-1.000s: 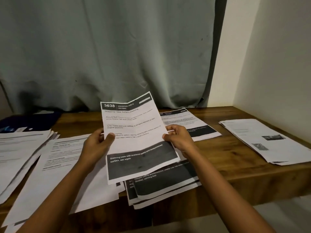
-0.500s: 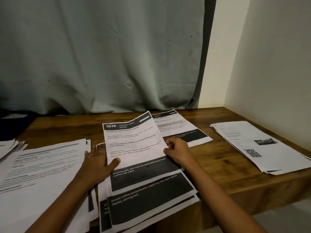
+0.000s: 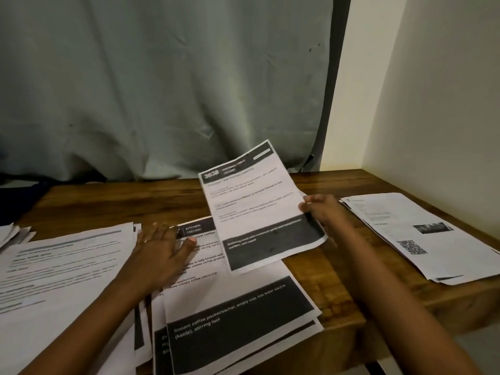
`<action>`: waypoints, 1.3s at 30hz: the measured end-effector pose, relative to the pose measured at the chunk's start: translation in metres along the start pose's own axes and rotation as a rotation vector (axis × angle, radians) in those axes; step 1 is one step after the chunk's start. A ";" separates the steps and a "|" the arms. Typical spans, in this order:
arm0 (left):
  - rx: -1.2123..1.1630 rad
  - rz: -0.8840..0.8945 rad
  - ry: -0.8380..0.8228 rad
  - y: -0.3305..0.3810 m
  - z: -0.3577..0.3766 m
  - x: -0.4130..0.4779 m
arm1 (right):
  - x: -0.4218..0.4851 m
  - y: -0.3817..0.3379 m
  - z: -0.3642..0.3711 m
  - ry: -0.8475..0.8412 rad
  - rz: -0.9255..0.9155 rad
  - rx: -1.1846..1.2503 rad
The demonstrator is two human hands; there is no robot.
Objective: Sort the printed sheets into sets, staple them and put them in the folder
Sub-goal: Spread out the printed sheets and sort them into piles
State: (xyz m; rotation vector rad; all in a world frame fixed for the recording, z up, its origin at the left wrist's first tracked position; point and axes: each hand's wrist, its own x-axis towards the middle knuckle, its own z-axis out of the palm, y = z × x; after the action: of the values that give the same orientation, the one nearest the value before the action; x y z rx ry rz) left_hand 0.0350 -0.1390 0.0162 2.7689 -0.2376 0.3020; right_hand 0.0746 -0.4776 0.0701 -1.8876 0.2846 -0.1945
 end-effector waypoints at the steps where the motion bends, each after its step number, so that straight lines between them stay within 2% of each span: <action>1: -0.009 0.008 -0.017 0.005 -0.003 0.006 | 0.011 -0.001 -0.009 0.027 -0.009 -0.029; 7: 0.018 0.107 -0.123 0.037 0.003 0.025 | 0.074 0.014 -0.030 0.171 0.004 -0.278; 13: 0.085 0.069 -0.207 0.035 0.033 0.025 | 0.101 0.026 -0.028 0.215 0.006 -0.463; 16: 0.155 0.072 -0.198 0.032 0.039 0.025 | 0.107 0.028 -0.025 0.215 0.023 -0.604; 23: 0.170 0.065 -0.170 0.032 0.042 0.026 | 0.113 0.031 -0.014 0.243 0.055 -0.764; 26: 0.172 0.071 -0.166 0.032 0.044 0.026 | 0.114 0.030 -0.009 0.258 0.039 -0.772; 29: 0.183 0.070 -0.171 0.033 0.042 0.026 | 0.109 0.026 -0.012 0.280 -0.028 -0.917; 31: 0.184 0.070 -0.172 0.033 0.042 0.026 | 0.106 0.022 -0.016 0.176 -0.241 -1.018; 33: 0.189 0.071 -0.180 0.033 0.041 0.025 | 0.099 0.022 -0.019 -0.175 -0.479 -1.025; 34: 0.190 0.069 -0.183 0.033 0.041 0.024 | 0.090 0.023 -0.018 -0.349 -0.514 -1.037; 36: 0.183 0.068 -0.182 0.034 0.041 0.025 | 0.078 0.031 -0.013 -0.546 -0.451 -1.096; 39: 0.190 0.062 -0.183 0.035 0.041 0.025 | 0.072 0.044 -0.004 -0.566 -0.378 -1.064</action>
State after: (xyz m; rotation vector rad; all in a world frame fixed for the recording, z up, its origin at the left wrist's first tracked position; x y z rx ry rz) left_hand 0.0598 -0.1890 -0.0046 2.9842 -0.3573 0.0892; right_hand 0.1381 -0.5158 0.0291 -2.9283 -0.4625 0.3145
